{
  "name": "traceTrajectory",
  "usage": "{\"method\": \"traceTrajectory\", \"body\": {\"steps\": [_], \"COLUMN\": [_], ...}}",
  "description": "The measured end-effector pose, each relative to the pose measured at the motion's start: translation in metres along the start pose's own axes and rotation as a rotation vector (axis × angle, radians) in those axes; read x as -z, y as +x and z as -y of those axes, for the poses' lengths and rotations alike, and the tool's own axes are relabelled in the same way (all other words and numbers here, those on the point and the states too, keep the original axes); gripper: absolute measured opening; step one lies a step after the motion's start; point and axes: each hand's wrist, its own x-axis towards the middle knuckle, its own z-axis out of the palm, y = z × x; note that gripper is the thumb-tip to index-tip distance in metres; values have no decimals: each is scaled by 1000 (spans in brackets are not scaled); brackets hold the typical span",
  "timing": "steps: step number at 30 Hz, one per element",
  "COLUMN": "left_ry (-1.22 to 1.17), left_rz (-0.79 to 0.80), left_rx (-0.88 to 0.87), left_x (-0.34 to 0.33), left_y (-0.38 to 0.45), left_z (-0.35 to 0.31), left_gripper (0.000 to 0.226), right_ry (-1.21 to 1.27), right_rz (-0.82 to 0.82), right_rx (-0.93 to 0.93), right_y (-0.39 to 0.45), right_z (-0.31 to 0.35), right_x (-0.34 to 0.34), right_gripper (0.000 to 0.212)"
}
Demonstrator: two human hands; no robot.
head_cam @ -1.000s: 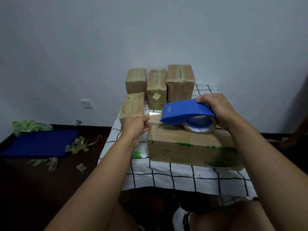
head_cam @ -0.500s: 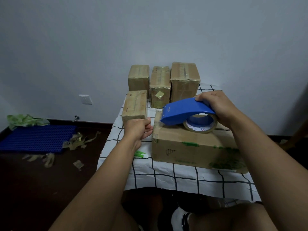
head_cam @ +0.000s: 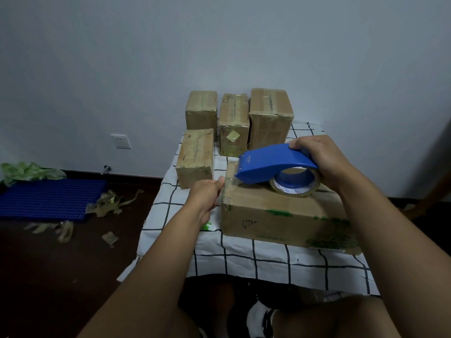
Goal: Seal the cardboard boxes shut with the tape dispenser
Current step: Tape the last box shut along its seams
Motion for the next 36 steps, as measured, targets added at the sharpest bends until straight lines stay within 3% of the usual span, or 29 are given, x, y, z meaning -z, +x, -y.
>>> {"method": "traceTrajectory", "body": {"steps": [3,7,9,11,14,17,23,27,30,33,36], "left_ry": [-21,-266,-358,-370,-112,137,702,934,1129,1160,1144], "left_rz": [33,170,156,71,-142,-237,-204,-90,-155,-185,-211], "left_rx": [51,185,166,97,-135,-319,-576,-618,-721,-867,-874], "left_x": [-1,0,-4,-11,-15,-12,-15,-22,-28,-29,-29], "left_y": [-2,-8,-10,-11,-11,-15,-41,-50,-49,-45,-43], "left_z": [-2,2,1,0,2,0,-1,10,19,23,23], "left_gripper": [31,24,10,12,16,16,36,58,71,77,73], "right_ry": [14,33,31,28,34,25,36,44,66,84,73], "right_rz": [-11,-16,-28,-43,-51,-54,-72,-72,-66,-48,-15], "right_rx": [3,12,9,7,-7,-22,-17,-25,-28,-11,6], "right_y": [0,-1,-1,1,1,0,2,2,2,2,4], "right_z": [-2,-4,-5,-5,-5,-6,-7,-7,-8,-8,-9], "right_x": [0,-1,-1,-1,-1,-1,-2,-2,-1,0,0], "right_gripper": [22,25,21,22,22,21,24,22,27,39,39]}}
